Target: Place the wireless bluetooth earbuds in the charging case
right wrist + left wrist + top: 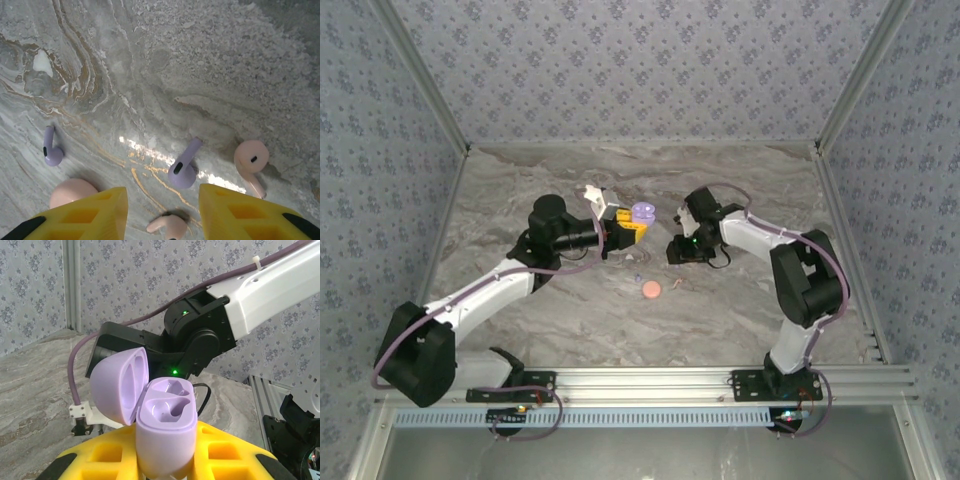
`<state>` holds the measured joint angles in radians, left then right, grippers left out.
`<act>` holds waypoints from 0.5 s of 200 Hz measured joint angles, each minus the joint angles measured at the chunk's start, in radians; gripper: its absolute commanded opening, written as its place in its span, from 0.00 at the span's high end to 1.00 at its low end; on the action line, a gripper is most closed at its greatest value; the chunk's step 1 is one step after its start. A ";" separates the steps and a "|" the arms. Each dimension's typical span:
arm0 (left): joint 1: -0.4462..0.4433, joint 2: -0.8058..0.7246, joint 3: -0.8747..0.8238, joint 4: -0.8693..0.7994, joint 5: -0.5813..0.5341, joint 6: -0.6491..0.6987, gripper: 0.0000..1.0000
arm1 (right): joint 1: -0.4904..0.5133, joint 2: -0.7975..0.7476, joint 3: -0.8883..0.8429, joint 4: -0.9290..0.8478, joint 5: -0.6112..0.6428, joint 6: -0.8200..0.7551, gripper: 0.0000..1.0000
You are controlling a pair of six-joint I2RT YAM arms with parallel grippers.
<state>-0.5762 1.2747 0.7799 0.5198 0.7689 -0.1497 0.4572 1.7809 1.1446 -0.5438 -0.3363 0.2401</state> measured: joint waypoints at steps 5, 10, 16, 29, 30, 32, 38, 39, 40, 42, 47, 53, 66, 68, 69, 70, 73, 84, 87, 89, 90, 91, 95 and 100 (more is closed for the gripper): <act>0.000 -0.002 0.000 0.000 0.000 0.000 0.79 | 0.002 0.007 0.005 -0.001 0.002 0.000 0.56; 0.000 -0.004 -0.001 -0.002 0.000 0.000 0.79 | 0.005 0.014 0.010 0.000 0.005 0.000 0.56; 0.000 -0.006 -0.001 -0.002 0.000 0.000 0.79 | 0.008 0.021 0.013 -0.001 0.010 0.000 0.56; 0.000 -0.009 -0.001 -0.004 0.000 0.002 0.79 | 0.016 0.031 0.017 -0.006 0.019 0.000 0.56; 0.000 -0.010 -0.001 -0.003 0.000 0.002 0.79 | 0.016 0.031 0.018 -0.007 0.020 0.000 0.56; 0.000 -0.010 -0.001 -0.003 0.000 0.003 0.79 | 0.018 0.034 0.020 -0.011 0.021 0.000 0.56; 0.000 -0.011 -0.001 -0.004 0.000 0.003 0.78 | 0.021 0.040 0.027 -0.016 0.028 0.000 0.57; 0.000 -0.011 -0.001 -0.004 0.000 0.003 0.79 | 0.021 0.041 0.028 -0.016 0.029 0.000 0.57; 0.000 -0.011 -0.001 -0.004 0.000 0.003 0.79 | 0.022 0.042 0.030 -0.016 0.031 0.000 0.57; 0.000 -0.011 -0.001 -0.004 0.000 0.003 0.79 | 0.023 0.045 0.033 -0.017 0.034 0.000 0.57; 0.000 -0.011 -0.001 -0.004 0.000 0.003 0.79 | 0.026 0.050 0.040 -0.019 0.037 0.000 0.57; 0.000 -0.011 -0.002 -0.005 0.000 0.003 0.79 | 0.028 0.055 0.047 -0.018 0.044 0.000 0.58; 0.000 -0.011 -0.002 -0.008 -0.001 0.003 0.78 | 0.033 0.067 0.063 -0.025 0.058 0.001 0.60; 0.000 -0.011 -0.002 -0.009 -0.002 0.003 0.79 | 0.034 0.069 0.064 -0.026 0.060 0.000 0.61; 0.000 -0.011 -0.002 -0.009 -0.002 0.003 0.79 | 0.034 0.069 0.065 -0.026 0.061 0.000 0.61; 0.000 -0.011 -0.002 -0.009 -0.002 0.003 0.79 | 0.035 0.071 0.066 -0.026 0.061 0.000 0.61; 0.000 -0.011 -0.002 -0.010 -0.003 0.003 0.79 | 0.035 0.072 0.068 -0.027 0.062 0.003 0.62; 0.000 -0.011 -0.002 -0.014 -0.003 0.003 0.79 | 0.037 0.080 0.072 -0.030 0.068 0.005 0.63; 0.000 -0.011 -0.002 -0.014 -0.003 0.003 0.79 | 0.037 0.082 0.072 -0.030 0.068 0.006 0.63; 0.000 -0.011 -0.002 -0.015 -0.003 0.003 0.79 | 0.037 0.084 0.072 -0.030 0.069 0.006 0.63; 0.000 -0.011 -0.002 -0.015 -0.003 0.003 0.79 | 0.037 0.085 0.073 -0.031 0.070 0.006 0.63; 0.000 -0.011 -0.002 -0.016 -0.003 0.003 0.79 | 0.037 0.085 0.073 -0.031 0.071 0.007 0.63; 0.000 -0.011 -0.002 -0.017 -0.003 0.003 0.79 | 0.037 0.088 0.074 -0.033 0.072 0.007 0.63; 0.000 -0.011 -0.002 -0.019 -0.003 0.003 0.79 | 0.038 0.092 0.075 -0.034 0.076 0.008 0.63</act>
<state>-0.5762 1.2640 0.7784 0.5007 0.7658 -0.1471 0.4953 1.8725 1.2194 -0.5781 -0.2600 0.2478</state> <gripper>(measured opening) 0.217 0.375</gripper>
